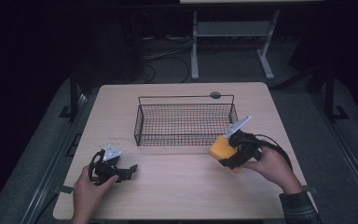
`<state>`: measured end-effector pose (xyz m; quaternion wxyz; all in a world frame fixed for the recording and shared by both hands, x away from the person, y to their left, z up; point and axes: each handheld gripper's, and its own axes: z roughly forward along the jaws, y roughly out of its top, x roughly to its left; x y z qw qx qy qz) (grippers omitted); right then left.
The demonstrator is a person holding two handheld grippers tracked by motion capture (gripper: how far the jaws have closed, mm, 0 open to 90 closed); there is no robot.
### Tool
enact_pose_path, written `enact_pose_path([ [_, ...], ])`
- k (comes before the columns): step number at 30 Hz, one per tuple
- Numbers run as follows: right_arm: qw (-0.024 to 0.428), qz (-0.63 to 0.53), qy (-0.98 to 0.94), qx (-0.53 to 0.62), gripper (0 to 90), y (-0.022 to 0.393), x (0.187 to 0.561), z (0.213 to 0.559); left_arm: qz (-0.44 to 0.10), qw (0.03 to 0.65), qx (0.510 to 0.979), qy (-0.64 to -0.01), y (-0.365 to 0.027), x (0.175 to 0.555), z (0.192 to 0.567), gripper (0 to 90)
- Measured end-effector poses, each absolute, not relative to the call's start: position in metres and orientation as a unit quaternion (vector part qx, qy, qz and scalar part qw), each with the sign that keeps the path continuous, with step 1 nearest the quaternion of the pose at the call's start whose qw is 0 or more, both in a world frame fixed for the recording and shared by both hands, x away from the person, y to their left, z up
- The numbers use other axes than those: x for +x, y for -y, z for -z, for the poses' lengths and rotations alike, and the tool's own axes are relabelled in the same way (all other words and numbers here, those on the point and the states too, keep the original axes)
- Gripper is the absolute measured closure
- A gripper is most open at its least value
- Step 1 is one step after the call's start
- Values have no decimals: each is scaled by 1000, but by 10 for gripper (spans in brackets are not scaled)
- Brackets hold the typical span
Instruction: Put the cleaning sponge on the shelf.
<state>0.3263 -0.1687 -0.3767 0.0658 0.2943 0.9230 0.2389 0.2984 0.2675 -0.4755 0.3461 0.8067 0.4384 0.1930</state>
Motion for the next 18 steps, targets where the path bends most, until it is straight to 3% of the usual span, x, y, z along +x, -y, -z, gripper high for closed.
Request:
enact_pose_path([
  [18, 77, -243, -917, 307, 221, 178, 339, 363, -194, 345, 807, -438, -268, 298, 475, 127],
])
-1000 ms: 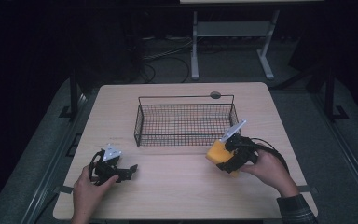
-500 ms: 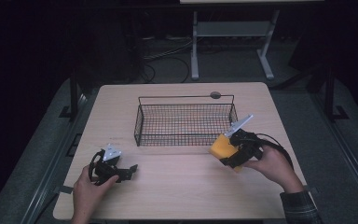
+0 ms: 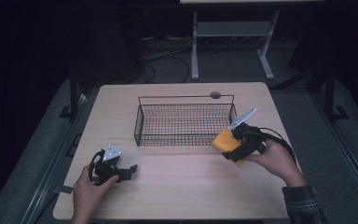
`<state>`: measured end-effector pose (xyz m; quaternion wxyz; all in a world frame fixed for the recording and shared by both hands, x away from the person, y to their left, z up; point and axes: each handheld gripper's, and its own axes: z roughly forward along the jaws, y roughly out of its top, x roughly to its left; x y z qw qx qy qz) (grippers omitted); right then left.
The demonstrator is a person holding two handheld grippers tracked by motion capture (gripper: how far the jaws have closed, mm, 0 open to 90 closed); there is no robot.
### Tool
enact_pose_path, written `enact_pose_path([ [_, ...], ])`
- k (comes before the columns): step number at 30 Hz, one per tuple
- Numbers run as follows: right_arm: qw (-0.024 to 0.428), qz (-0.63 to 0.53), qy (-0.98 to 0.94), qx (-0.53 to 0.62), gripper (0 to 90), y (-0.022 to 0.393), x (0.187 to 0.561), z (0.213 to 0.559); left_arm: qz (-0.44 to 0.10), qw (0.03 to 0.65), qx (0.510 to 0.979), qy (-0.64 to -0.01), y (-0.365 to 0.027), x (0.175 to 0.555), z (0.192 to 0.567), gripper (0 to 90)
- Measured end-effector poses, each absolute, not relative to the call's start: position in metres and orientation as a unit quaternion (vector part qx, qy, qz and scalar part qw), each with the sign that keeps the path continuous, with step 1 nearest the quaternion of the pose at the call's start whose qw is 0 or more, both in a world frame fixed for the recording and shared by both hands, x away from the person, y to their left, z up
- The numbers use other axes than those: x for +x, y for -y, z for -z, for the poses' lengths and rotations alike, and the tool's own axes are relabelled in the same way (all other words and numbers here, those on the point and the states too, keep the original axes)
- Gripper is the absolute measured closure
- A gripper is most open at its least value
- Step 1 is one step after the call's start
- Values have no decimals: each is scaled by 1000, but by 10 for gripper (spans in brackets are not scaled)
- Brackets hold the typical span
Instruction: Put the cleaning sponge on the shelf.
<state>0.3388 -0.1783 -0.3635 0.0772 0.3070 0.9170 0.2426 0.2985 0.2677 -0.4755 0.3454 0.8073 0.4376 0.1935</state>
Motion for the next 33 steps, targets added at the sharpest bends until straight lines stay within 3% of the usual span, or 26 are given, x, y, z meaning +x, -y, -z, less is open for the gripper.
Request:
enact_pose_path([
  [33, 94, -243, -909, 326, 222, 190, 381, 346, -193, 345, 808, -437, -268, 298, 475, 127],
])
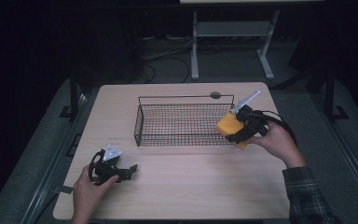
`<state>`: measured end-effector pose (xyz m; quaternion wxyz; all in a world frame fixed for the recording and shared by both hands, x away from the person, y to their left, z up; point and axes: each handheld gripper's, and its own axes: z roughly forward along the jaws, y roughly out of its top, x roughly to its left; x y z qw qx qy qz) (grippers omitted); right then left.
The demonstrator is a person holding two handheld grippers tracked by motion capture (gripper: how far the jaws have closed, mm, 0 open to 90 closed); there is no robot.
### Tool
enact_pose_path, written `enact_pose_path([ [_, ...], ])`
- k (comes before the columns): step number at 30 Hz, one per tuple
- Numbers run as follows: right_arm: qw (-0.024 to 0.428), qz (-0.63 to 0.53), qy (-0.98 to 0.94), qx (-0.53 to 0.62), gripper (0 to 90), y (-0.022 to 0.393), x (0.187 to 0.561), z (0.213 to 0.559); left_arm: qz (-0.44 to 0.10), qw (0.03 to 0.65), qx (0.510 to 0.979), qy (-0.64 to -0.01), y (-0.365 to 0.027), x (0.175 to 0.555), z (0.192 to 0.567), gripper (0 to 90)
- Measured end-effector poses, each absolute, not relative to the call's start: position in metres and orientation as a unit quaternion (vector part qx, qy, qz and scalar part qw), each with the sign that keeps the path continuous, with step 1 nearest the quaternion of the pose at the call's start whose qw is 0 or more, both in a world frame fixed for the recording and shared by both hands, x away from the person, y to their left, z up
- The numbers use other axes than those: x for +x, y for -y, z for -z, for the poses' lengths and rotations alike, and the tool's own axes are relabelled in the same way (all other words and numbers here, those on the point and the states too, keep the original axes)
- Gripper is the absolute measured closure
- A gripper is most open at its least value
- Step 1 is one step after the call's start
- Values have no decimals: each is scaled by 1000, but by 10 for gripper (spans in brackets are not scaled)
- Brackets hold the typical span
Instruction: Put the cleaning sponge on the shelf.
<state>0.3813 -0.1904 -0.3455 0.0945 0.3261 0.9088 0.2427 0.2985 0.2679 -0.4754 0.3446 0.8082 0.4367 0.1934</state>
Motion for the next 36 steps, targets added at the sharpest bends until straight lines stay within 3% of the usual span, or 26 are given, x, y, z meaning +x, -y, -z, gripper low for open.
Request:
enact_pose_path([
  [36, 86, -240, -903, 347, 222, 176, 444, 351, -193, 345, 808, -437, -268, 298, 475, 127],
])
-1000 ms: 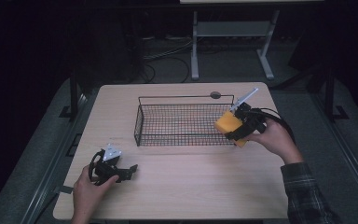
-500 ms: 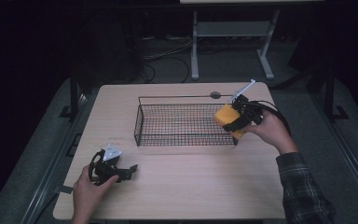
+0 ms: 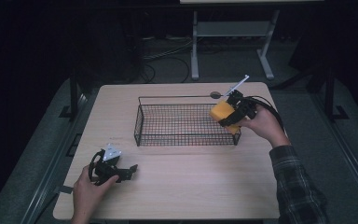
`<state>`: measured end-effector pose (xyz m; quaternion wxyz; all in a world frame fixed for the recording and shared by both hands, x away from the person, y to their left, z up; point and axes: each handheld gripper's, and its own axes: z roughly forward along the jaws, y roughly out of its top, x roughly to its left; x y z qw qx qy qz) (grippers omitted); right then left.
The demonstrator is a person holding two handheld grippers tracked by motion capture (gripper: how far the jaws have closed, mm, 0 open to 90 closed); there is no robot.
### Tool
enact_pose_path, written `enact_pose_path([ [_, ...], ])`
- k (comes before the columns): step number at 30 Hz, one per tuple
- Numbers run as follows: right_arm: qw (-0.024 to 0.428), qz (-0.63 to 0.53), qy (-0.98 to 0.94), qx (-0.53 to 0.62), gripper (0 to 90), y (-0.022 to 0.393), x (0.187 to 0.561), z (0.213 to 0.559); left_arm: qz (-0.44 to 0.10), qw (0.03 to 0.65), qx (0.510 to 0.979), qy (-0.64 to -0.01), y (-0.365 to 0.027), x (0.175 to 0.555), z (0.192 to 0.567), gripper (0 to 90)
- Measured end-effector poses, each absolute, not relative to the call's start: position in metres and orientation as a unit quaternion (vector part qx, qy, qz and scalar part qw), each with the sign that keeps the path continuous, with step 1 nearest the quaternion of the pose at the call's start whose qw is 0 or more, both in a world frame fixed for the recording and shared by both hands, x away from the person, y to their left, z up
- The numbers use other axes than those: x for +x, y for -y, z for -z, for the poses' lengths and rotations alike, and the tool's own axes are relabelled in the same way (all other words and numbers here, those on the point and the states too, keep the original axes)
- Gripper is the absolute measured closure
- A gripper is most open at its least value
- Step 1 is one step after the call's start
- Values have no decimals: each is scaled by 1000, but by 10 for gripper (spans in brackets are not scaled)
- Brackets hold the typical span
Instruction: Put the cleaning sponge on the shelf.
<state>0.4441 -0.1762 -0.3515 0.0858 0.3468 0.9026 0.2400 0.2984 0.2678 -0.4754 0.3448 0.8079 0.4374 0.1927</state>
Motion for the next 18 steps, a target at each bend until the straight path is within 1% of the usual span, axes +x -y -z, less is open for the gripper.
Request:
enact_pose_path([
  [10, 84, -232, -906, 345, 222, 164, 463, 358, -193, 345, 808, -437, -268, 298, 475, 127],
  [18, 86, -228, -907, 344, 221, 154, 470, 366, -193, 345, 808, -437, -268, 298, 475, 127],
])
